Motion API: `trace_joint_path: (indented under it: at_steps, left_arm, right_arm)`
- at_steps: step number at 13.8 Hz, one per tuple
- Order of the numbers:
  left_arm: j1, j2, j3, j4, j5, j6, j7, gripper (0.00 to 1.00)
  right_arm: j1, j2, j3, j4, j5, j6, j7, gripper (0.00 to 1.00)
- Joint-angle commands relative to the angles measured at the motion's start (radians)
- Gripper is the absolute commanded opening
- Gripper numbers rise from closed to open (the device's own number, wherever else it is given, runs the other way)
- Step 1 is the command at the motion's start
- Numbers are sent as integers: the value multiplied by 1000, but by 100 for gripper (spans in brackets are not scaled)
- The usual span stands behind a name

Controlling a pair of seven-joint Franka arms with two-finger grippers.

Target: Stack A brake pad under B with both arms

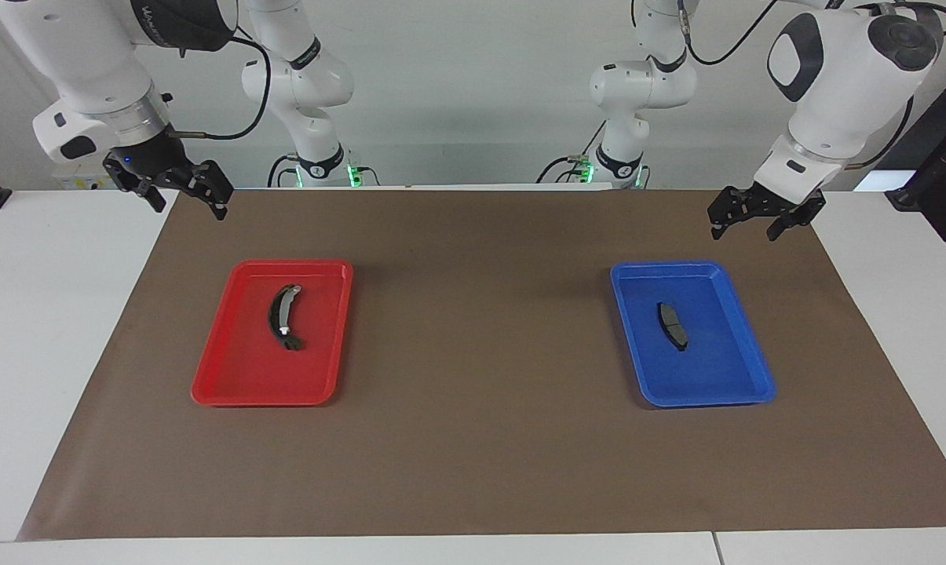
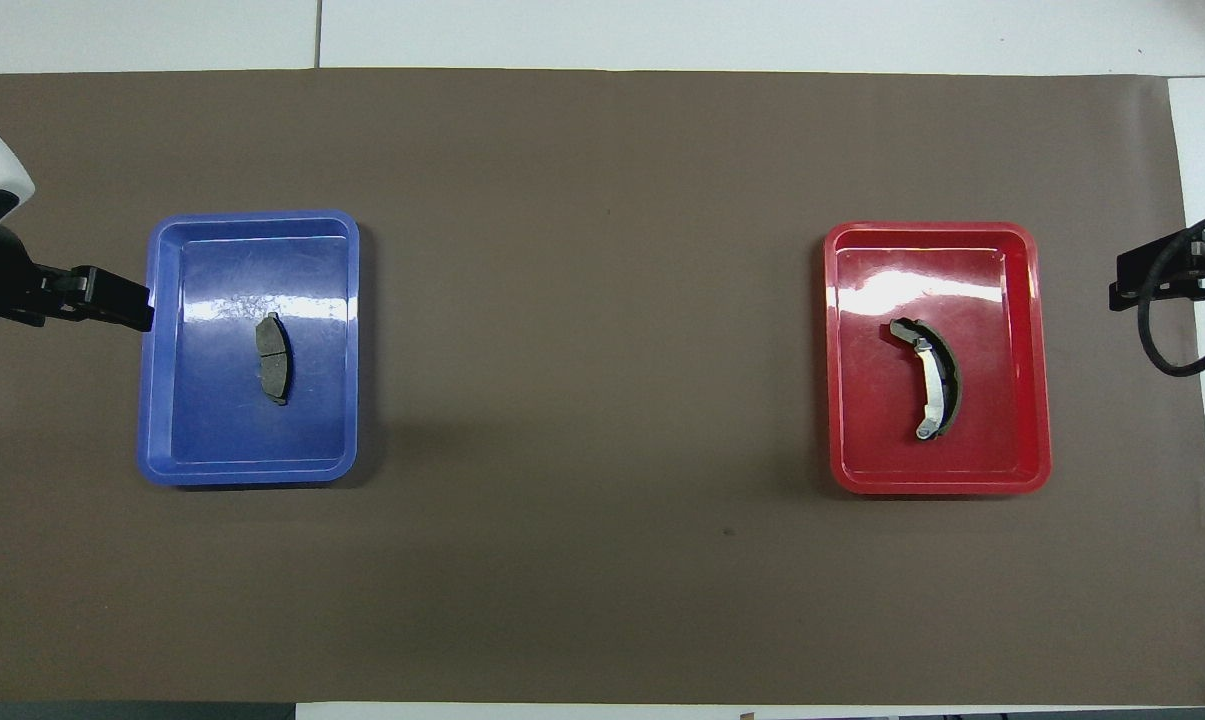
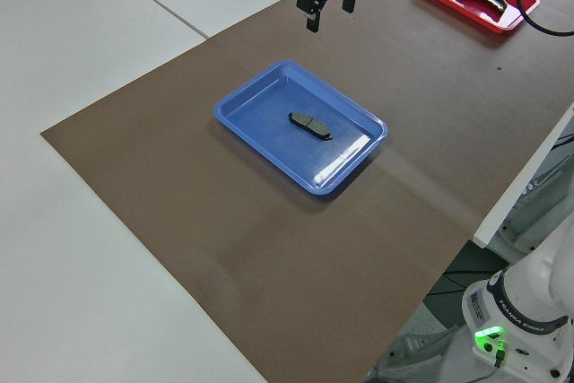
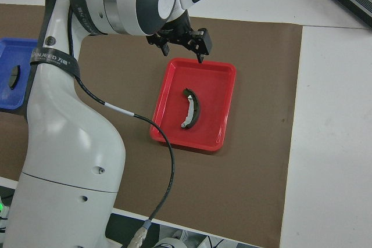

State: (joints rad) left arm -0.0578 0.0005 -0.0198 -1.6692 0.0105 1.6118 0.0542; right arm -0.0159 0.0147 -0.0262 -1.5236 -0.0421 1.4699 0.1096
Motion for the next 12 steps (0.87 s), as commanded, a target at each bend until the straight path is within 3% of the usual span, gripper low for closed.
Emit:
trace_joint_path:
  at_steps: [1,12]
  left_arm:
    - [9,1,-2,2,-12,-1,-7,98]
    - [3,1,-3,2,-12,2,-4,98]
  right_arm:
    - [-1,-21,3,-26,-15,9,-15,100]
    - [-1,-21,3,-27,-12,13,-11,100]
